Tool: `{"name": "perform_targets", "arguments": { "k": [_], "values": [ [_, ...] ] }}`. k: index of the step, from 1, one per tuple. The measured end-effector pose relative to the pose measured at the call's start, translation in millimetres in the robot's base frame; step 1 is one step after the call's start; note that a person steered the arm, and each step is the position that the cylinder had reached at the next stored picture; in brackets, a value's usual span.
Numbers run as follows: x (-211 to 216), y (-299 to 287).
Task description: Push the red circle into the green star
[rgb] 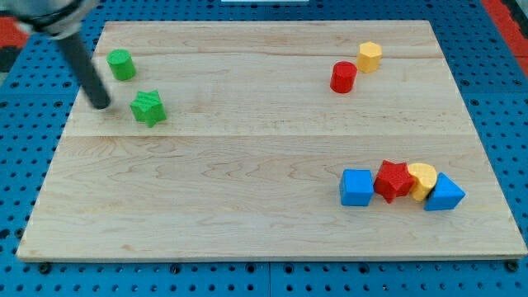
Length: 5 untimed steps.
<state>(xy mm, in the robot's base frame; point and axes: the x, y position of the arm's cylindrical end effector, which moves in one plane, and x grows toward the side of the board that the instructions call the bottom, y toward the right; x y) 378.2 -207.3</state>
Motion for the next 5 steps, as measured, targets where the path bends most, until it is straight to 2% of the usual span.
{"name": "perform_targets", "arguments": {
  "k": [1,2,3,4,5],
  "values": [
    [26,107],
    [57,141],
    [62,104],
    [86,194],
    [92,234]
  ]
}}
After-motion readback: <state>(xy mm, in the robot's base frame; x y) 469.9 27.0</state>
